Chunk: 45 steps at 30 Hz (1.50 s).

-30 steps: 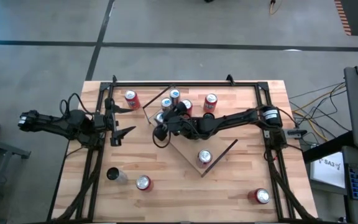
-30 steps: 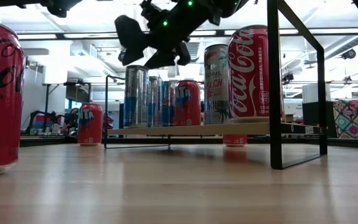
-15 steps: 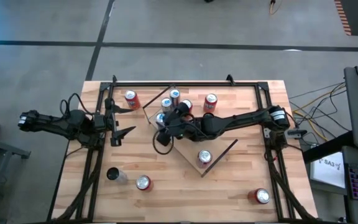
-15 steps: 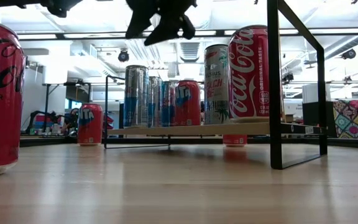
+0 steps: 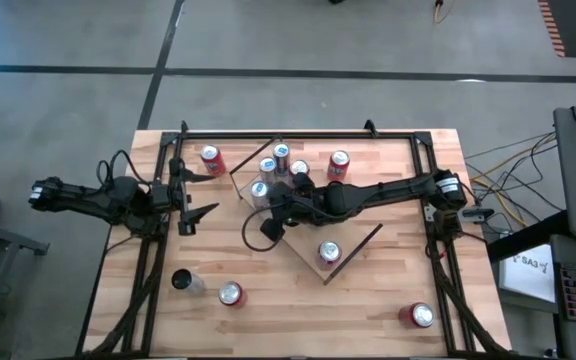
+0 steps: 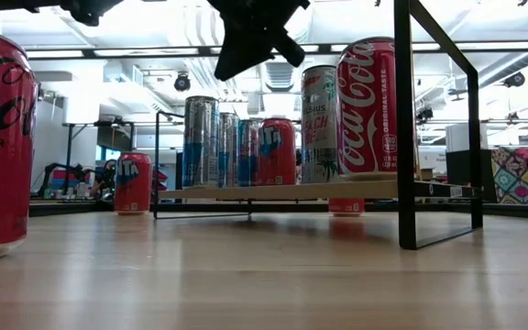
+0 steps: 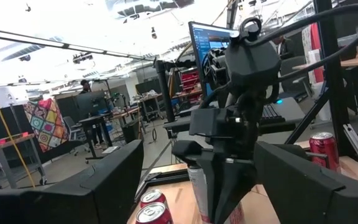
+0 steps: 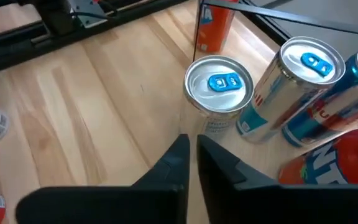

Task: Place canned beverage on shelf
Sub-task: Put the blue soda can on the shelf aligned with the blue can on the shelf

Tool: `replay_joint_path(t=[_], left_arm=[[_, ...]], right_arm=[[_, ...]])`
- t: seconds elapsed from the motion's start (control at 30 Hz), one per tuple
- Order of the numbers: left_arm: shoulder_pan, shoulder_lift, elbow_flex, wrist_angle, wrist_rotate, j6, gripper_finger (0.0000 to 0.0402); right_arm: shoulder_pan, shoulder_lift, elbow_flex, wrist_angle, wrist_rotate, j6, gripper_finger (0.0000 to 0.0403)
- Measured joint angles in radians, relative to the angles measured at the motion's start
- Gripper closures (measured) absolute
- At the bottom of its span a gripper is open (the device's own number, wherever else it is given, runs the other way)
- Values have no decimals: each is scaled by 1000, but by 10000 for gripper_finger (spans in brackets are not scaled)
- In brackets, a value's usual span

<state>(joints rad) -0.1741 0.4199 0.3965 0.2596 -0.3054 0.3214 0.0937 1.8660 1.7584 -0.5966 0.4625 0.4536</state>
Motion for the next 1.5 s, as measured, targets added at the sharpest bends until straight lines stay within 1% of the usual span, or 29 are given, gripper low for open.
replay_joint_path(t=[0.1,0.47,0.97,1.23,1.33,1.43,1.5], left_arm=[[0,0,0,0,0,0,111],[0,6,0,1,0,2,111],[0,6,0,1,0,3,111],[0,6,0,1,0,3,111],[0,6,0,1,0,3,111],[0,6,0,1,0,3,111],[0,6,0,1,0,3,111]], right_arm=[[0,6,-4,3,1,4,389],[-18,80,-2,9,16,-1,390],[-53,81,-2,12,18,-7,390],[-57,81,-1,49,15,-20,390],[-58,81,-1,49,-1,-19,390],[-58,81,-1,49,-68,-6,390],[-55,88,0,59,-89,7,390]])
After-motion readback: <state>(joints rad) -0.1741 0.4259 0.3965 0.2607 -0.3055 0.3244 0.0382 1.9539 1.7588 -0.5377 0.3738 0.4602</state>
